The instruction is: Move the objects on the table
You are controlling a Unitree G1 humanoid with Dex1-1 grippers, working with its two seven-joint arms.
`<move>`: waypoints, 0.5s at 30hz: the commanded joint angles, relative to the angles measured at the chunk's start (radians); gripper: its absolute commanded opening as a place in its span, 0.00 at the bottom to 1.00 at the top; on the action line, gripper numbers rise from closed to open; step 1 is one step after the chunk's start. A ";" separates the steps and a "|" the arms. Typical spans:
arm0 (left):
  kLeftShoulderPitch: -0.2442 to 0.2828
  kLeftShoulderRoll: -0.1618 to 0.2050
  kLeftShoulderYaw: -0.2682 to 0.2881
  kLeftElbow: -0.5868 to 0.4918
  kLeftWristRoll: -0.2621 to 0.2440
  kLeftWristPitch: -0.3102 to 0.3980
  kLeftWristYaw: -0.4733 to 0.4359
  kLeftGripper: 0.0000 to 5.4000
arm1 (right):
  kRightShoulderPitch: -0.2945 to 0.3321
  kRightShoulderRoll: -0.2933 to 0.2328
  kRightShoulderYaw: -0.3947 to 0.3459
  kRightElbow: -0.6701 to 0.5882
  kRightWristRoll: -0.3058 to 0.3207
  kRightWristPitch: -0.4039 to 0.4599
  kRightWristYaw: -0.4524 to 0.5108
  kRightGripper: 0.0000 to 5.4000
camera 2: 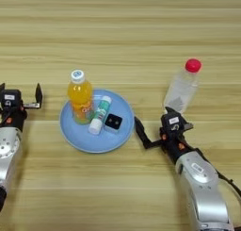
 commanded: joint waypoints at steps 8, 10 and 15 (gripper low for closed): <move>0.007 0.000 0.000 -0.004 0.001 -0.008 0.002 1.00 | 0.004 -0.035 -0.062 0.034 0.015 -0.021 -0.008 1.00; 0.007 0.000 0.000 -0.004 0.001 -0.008 0.002 1.00 | 0.014 -0.041 -0.066 0.029 0.014 -0.018 -0.009 1.00; 0.005 0.002 0.001 -0.001 0.000 -0.009 0.001 1.00 | 0.024 -0.057 -0.071 0.032 0.004 0.005 -0.024 1.00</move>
